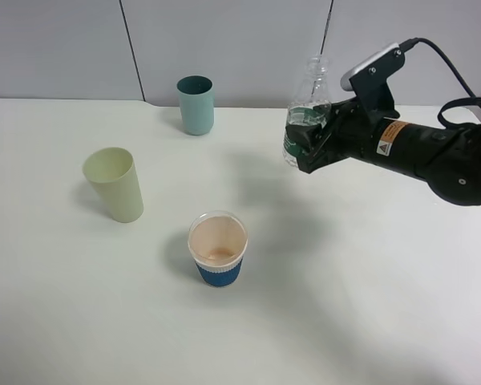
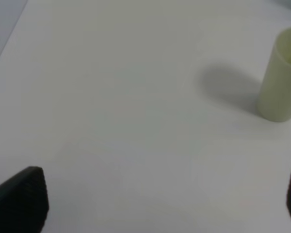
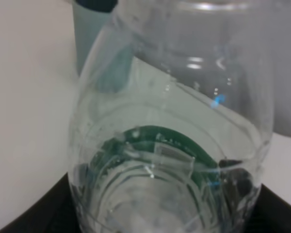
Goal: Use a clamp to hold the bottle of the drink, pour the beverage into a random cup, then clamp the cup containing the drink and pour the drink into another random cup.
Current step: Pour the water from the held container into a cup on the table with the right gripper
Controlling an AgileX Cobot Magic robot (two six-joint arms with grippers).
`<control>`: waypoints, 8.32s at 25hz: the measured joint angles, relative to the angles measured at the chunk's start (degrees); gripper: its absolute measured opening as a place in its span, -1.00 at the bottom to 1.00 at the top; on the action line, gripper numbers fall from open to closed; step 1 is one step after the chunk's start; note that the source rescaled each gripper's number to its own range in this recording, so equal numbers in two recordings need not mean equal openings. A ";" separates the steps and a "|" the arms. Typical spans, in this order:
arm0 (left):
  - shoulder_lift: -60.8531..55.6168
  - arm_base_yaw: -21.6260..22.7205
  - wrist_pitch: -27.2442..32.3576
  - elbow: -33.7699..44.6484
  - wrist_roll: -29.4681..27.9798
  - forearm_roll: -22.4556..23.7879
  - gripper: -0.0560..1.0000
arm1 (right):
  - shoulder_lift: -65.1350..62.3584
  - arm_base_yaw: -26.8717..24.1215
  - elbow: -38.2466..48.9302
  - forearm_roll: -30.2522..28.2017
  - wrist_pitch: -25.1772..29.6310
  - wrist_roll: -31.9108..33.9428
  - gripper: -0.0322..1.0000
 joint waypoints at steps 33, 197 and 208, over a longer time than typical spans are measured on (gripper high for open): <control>0.00 0.00 0.00 0.00 0.00 0.00 1.00 | 10.94 19.29 -36.15 -1.27 28.35 0.44 -0.94; 0.00 0.00 0.00 0.00 0.00 0.00 1.00 | 24.68 29.49 -57.21 -52.04 46.42 -34.26 -0.94; 0.00 0.00 0.00 0.00 0.00 0.00 1.00 | 24.68 29.49 -57.21 -53.83 46.73 -36.02 -0.94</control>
